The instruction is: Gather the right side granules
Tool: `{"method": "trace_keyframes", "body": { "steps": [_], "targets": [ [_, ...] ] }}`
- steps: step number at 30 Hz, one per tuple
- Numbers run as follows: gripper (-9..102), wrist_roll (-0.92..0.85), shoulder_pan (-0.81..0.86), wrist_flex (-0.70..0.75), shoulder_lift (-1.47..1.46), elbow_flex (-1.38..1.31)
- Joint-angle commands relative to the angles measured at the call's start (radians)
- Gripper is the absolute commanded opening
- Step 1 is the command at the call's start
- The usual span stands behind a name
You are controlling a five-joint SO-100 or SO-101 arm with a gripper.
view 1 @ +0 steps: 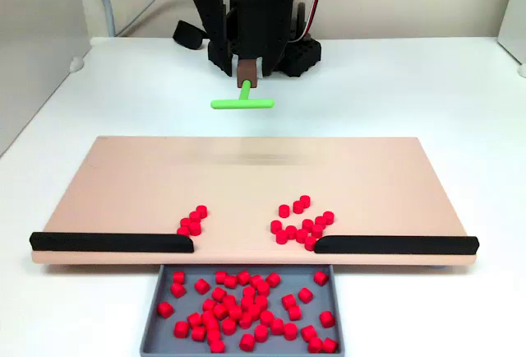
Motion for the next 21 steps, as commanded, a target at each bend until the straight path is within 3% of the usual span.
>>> {"method": "trace_keyframes", "body": {
  "steps": [1,21],
  "targets": [
    [0,-0.126,-0.023,-0.006,0.034,-0.031],
    [0,-0.133,-0.009,-0.005,0.055,-0.020]
  ]
}}
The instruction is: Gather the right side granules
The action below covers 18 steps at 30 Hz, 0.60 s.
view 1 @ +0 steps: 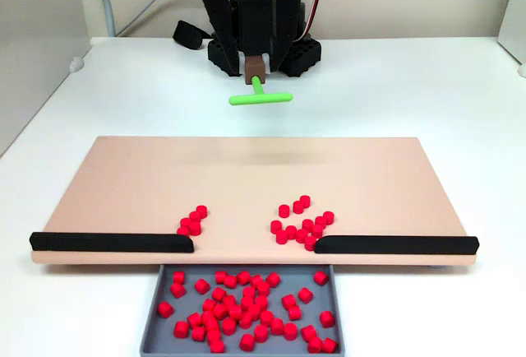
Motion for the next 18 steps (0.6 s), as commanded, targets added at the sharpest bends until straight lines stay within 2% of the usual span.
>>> {"method": "trace_keyframes", "body": {
  "steps": [1,18],
  "targets": [
    [0,-0.002,0.012,-0.002,0.035,-0.020],
    [0,0.025,0.014,0.005,0.025,-0.018]
  ]
}}
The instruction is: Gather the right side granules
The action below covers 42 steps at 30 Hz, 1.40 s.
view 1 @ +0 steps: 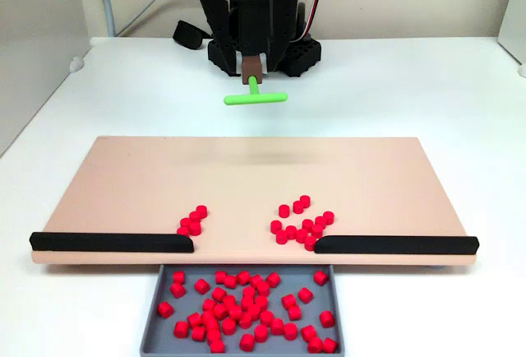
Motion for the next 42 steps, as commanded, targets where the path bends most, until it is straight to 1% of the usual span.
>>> {"method": "trace_keyframes", "body": {
  "steps": [1,13,23,28,37,42],
  "targets": [
    [0,0.005,0.008,0.005,0.025,-0.018],
    [0,0.015,0.021,0.005,0.009,-0.018],
    [0,0.098,0.026,0.006,-0.006,-0.018],
    [0,0.100,0.021,0.006,0.012,-0.018],
    [0,0.014,0.061,0.006,-0.012,-0.018],
    [0,-0.103,0.110,0.005,-0.029,-0.035]
  ]
}}
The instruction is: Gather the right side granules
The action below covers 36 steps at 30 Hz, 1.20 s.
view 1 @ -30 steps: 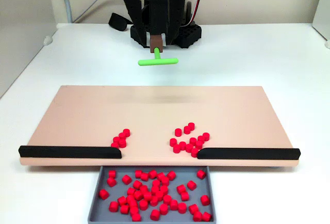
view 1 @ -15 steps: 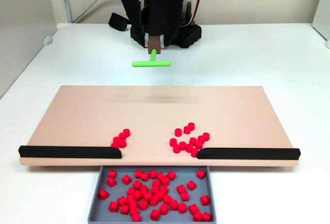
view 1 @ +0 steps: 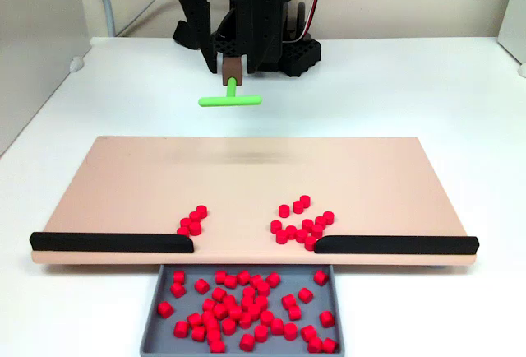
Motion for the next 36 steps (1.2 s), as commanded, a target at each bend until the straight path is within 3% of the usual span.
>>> {"method": "trace_keyframes", "body": {
  "steps": [1,11,20,29,36],
  "targets": [
    [0,-0.101,0.043,-0.005,-0.017,-0.035],
    [0,-0.683,0.230,-0.009,-0.201,-0.192],
    [0,-1.150,0.302,-0.009,-0.411,-0.373],
    [0,-1.519,0.301,-0.009,-0.555,-0.518],
    [0,-1.635,0.295,-0.009,-0.667,-0.643]
  ]
}}
